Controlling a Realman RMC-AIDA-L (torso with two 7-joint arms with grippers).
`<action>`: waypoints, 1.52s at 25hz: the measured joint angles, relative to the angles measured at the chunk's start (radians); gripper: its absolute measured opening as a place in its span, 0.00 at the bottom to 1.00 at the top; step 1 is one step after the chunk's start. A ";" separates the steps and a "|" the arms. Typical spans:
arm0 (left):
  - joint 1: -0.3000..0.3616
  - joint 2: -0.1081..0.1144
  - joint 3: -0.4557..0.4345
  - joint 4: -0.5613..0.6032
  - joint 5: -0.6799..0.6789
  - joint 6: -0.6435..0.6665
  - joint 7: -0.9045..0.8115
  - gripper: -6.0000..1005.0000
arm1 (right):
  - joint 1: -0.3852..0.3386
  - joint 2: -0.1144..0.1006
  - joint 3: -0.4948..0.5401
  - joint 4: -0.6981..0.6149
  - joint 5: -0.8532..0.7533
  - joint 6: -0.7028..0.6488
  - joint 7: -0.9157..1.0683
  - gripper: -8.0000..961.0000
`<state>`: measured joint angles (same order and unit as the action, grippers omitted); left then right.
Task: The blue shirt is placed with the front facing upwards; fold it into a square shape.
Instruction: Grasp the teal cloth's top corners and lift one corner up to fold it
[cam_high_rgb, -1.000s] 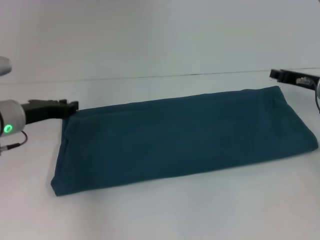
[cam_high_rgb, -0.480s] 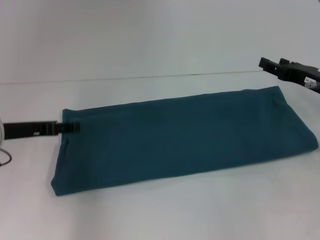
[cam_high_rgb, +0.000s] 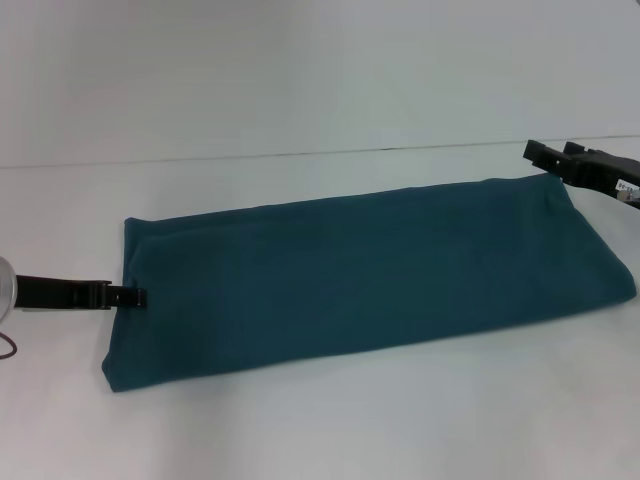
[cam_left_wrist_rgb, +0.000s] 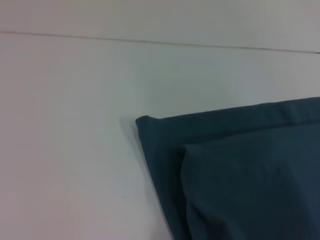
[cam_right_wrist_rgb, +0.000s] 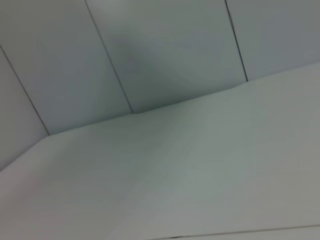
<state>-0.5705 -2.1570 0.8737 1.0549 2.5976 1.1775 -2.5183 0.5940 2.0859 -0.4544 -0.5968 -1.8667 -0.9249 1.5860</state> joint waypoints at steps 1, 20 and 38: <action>-0.004 0.001 -0.003 -0.007 0.002 -0.003 -0.003 0.79 | -0.001 0.000 -0.001 0.001 0.000 0.000 0.000 0.74; -0.129 0.094 -0.014 -0.347 -0.047 -0.117 0.005 0.79 | -0.003 -0.001 -0.038 0.001 0.000 0.008 0.012 0.74; -0.151 0.087 -0.021 -0.385 -0.147 -0.103 0.127 0.46 | -0.003 -0.003 -0.103 0.012 -0.003 0.043 0.050 0.74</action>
<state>-0.7216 -2.0699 0.8528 0.6700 2.4510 1.0748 -2.3916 0.5913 2.0830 -0.5569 -0.5848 -1.8699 -0.8823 1.6356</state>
